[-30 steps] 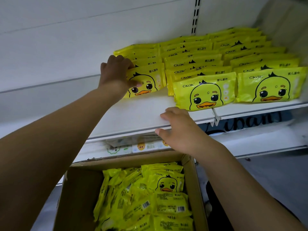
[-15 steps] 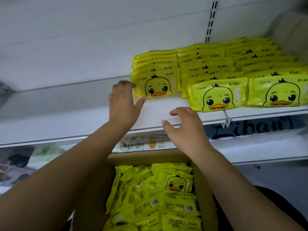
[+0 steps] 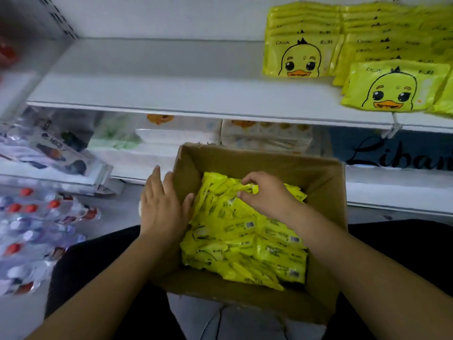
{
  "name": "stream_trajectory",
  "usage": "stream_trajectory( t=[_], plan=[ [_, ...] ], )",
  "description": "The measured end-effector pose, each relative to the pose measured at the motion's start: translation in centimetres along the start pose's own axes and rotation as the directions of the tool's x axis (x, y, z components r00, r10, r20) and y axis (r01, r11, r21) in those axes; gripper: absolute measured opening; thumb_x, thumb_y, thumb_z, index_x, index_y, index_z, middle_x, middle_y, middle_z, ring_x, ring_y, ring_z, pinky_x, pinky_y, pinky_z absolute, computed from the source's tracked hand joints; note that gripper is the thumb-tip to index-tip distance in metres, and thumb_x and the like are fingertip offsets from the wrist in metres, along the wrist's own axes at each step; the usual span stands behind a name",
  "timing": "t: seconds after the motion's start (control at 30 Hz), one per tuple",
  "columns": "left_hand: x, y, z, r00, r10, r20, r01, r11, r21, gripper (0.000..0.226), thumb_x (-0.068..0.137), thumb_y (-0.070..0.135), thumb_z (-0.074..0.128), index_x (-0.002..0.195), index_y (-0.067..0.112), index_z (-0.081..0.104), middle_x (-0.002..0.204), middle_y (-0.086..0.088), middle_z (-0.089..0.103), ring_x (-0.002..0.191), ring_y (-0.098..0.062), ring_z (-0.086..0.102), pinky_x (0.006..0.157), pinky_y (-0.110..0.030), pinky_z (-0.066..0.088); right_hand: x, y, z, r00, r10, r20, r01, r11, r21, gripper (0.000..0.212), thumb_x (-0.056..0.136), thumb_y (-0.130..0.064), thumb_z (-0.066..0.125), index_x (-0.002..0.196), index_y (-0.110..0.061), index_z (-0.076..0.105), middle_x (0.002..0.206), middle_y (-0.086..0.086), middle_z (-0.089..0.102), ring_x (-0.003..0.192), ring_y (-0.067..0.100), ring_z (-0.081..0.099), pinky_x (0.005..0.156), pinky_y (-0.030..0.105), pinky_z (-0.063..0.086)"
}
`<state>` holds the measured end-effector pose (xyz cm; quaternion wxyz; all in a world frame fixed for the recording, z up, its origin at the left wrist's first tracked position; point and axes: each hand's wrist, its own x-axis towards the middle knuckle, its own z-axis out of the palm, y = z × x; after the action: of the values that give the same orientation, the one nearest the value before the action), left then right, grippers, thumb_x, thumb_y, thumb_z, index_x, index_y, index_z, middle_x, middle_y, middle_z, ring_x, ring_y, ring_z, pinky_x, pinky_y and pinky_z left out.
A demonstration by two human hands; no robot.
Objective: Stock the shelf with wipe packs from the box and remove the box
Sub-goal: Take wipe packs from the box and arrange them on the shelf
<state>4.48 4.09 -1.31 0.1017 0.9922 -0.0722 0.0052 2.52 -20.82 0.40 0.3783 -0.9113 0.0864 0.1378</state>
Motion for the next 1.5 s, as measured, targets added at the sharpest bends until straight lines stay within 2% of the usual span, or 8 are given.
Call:
stream_trajectory(
  t=[0.17,0.37,0.6,0.9,1.0,1.17,1.3,1.5],
  plan=[
    [-2.7,-2.2,1.1,0.963,-0.216,0.159,0.251,0.934,-0.253,0.069,0.101,0.04,0.055,0.148,-0.005,0.033,0.146,-0.031,0.044,0.126,-0.049,0.052,0.094,-0.053,0.048,0.2,1.6,6.1,0.965,0.126,0.23,-0.103,0.989,-0.111,0.039,0.089,-0.035,0.073,0.121,-0.013,0.067,0.126,0.005,0.066,0.117,0.024,0.059,0.092,0.029,0.045],
    [-2.0,-2.7,1.1,0.972,-0.192,0.138,0.232,0.885,-0.404,0.031,0.107,0.038,0.039,0.091,0.013,0.046,0.088,-0.026,0.064,0.084,-0.048,0.06,0.062,-0.042,0.035,2.9,1.7,11.3,0.912,0.336,0.236,-0.384,0.902,0.198,0.041,0.092,-0.043,0.069,0.095,-0.003,0.071,0.091,0.005,0.067,0.087,0.019,0.061,0.077,0.029,0.046],
    [-1.9,-3.3,1.1,0.969,-0.173,0.175,0.234,0.868,-0.438,0.03,0.108,0.04,0.035,0.091,0.016,0.045,0.076,-0.003,0.052,0.076,-0.037,0.056,0.06,-0.041,0.039,8.9,-1.9,16.0,0.774,0.542,0.326,-0.62,0.546,0.564,0.048,0.095,-0.055,0.059,0.105,-0.008,0.063,0.094,0.009,0.067,0.088,0.025,0.066,0.071,0.038,0.057],
    [-1.8,-3.8,1.8,0.975,-0.165,0.147,0.215,0.862,-0.46,0.029,0.108,0.041,0.036,0.09,0.019,0.042,0.069,0.01,0.045,0.061,-0.019,0.044,0.053,-0.035,0.024,8.6,0.9,17.3,0.938,0.341,-0.059,-0.303,0.891,0.339,0.049,0.095,-0.019,0.066,0.055,-0.016,0.038,0.055,0.0,0.033,0.057,0.02,0.033,0.061,0.032,0.029],
    [-1.8,-3.7,1.9,0.977,-0.165,0.135,0.209,0.858,-0.47,0.028,0.108,0.04,0.037,0.089,0.019,0.042,0.068,0.011,0.045,0.058,-0.007,0.04,0.052,-0.035,0.02,7.3,2.0,15.7,0.937,0.287,-0.2,-0.204,0.912,0.356,0.021,0.095,-0.021,0.068,0.084,-0.004,0.071,0.091,0.004,0.054,0.081,0.02,0.055,0.075,0.03,0.044],
    [-1.8,-3.8,2.0,0.978,-0.164,0.127,0.205,0.862,-0.464,0.028,0.108,0.039,0.037,0.089,0.018,0.042,0.068,0.01,0.044,0.06,-0.021,0.044,0.056,-0.035,0.026,7.7,4.5,14.3,0.949,0.238,-0.208,-0.18,0.948,0.264,0.028,0.096,-0.019,0.067,0.113,0.004,0.07,0.134,0.016,0.054,0.126,0.026,0.052,0.103,0.024,0.04],
    [-1.7,-3.7,2.0,0.976,-0.167,0.141,0.214,0.863,-0.458,0.028,0.108,0.038,0.037,0.09,0.017,0.042,0.068,0.01,0.044,0.061,-0.022,0.045,0.057,-0.035,0.029,8.3,5.2,13.4,0.965,0.204,-0.167,-0.181,0.973,0.144,0.023,0.096,-0.021,0.066,0.093,0.001,0.071,0.096,0.014,0.052,0.089,0.028,0.056,0.071,0.024,0.033],
    [-1.6,-3.5,2.0,0.971,-0.188,0.148,0.231,0.895,-0.382,0.034,0.109,0.041,0.034,0.098,0.012,0.048,0.078,-0.004,0.054,0.073,-0.034,0.053,0.059,-0.038,0.033,7.2,4.6,11.2,0.968,0.172,-0.18,-0.136,0.971,0.199,0.042,0.096,-0.023,0.065,0.06,-0.017,0.045,0.075,0.006,0.042,0.064,0.009,0.038,0.062,0.03,0.025]
  ],
)
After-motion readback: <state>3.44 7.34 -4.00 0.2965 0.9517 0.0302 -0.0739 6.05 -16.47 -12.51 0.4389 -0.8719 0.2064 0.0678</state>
